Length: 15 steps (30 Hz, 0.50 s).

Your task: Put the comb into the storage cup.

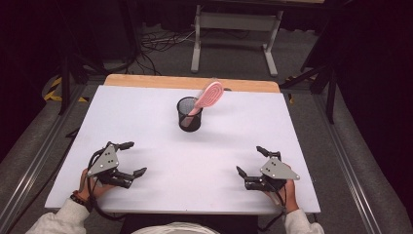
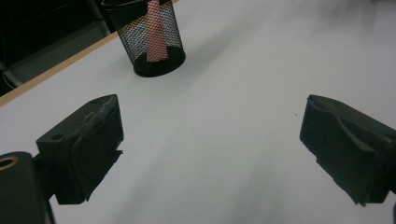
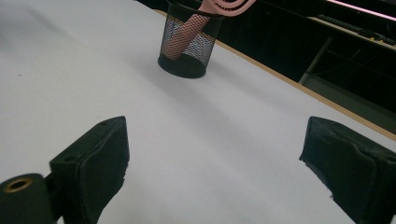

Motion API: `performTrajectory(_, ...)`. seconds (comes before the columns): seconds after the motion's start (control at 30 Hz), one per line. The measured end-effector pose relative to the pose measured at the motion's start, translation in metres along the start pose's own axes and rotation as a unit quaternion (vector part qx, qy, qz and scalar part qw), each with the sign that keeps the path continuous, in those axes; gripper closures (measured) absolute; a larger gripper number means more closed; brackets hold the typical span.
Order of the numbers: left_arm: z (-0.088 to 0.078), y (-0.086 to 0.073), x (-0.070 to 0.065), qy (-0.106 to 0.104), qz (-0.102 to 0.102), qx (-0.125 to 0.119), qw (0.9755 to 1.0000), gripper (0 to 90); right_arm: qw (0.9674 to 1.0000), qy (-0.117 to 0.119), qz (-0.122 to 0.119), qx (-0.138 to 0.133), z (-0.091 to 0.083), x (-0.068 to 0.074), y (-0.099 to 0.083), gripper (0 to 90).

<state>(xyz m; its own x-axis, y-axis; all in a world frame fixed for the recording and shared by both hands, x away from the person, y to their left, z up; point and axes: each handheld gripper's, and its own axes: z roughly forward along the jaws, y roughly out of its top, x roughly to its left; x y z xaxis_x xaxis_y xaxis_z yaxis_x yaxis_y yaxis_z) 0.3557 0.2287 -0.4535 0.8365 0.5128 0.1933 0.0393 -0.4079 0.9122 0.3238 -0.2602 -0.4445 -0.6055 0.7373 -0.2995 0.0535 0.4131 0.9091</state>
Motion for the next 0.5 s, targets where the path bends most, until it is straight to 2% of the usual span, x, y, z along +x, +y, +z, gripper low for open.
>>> performTrajectory(0.23,0.0004,0.0000,-0.0005,0.003,-0.001,0.002,1.0000,7.2,0.9999,-0.005,0.009,-0.009,-0.0045,-0.0041,-0.0028,7.9)
performTrajectory(0.4,-0.0008,0.0003,0.0011,0.001,-0.010,-0.004,0.9999,7.3,0.9999,-0.005,0.007,-0.011,-0.0068,-0.0031,-0.0013,8.3)
performTrajectory(0.5,-0.0007,0.0021,0.0010,-0.002,-0.007,-0.007,1.0000,7.3,0.9999,-0.009,0.002,-0.012,-0.0094,-0.0014,-0.0009,8.4)
